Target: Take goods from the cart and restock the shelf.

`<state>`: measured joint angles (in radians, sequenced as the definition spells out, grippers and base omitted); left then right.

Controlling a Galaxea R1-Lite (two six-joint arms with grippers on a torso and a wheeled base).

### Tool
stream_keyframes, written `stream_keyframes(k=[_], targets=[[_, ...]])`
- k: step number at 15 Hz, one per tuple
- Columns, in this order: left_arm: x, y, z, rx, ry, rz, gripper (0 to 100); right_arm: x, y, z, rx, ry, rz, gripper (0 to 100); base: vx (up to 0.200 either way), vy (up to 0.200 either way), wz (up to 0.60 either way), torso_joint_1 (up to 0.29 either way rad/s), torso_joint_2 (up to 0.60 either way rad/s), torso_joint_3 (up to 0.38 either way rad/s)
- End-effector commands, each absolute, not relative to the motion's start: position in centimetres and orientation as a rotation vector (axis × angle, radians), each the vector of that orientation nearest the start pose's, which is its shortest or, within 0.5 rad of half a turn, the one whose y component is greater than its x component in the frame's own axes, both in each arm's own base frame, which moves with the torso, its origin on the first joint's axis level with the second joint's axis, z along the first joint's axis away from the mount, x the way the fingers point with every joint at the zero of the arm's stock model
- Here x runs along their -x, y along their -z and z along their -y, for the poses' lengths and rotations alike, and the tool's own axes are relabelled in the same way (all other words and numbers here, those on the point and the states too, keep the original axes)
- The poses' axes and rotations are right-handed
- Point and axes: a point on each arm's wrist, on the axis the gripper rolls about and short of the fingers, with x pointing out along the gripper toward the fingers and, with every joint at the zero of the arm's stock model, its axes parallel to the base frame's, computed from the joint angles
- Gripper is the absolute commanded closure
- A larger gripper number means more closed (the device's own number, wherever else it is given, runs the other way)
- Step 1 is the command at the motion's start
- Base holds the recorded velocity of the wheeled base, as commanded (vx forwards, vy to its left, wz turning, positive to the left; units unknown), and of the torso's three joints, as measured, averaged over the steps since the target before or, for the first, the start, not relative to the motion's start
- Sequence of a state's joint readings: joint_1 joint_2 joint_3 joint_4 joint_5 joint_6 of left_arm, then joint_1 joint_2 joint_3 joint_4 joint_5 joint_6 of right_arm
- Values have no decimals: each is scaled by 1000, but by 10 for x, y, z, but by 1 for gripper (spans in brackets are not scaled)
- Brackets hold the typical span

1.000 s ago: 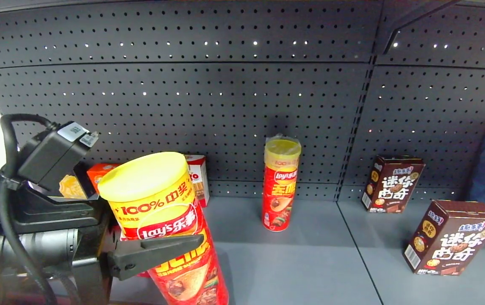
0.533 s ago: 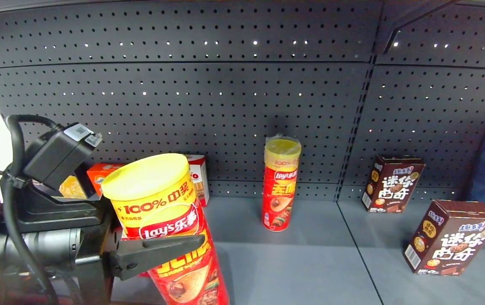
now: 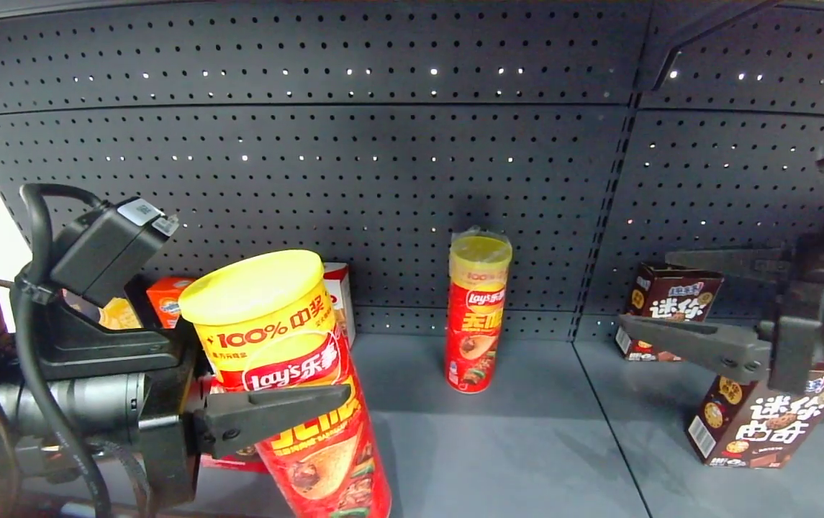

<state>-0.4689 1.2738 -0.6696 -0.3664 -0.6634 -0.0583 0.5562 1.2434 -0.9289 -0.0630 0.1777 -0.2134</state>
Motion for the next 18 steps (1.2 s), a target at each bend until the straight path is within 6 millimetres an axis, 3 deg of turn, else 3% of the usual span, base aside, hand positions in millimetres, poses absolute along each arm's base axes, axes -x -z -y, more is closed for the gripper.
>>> stream_keyframes(k=[1,8,12,15,18], targets=[[-167,-225,100,77,1120,-287,100,-192,-263,-128,271,-815,-244,0,0,0,0,0,0,0],[-165,-225,100,76,1126,-288,100,-217,-269,-136,227,-990,-222,0,0,0,0,0,0,0],[-165,-223,100,74,1131,-294,100,-245,-261,-128,267,-1121,-122,0,0,0,0,0,0,0],[-165,-223,100,73,1131,-295,100,-247,-260,-128,257,-1119,-118,0,0,0,0,0,0,0],[-164,-223,101,74,1137,-296,100,-254,-240,-127,251,-1110,-178,0,0,0,0,0,0,0]])
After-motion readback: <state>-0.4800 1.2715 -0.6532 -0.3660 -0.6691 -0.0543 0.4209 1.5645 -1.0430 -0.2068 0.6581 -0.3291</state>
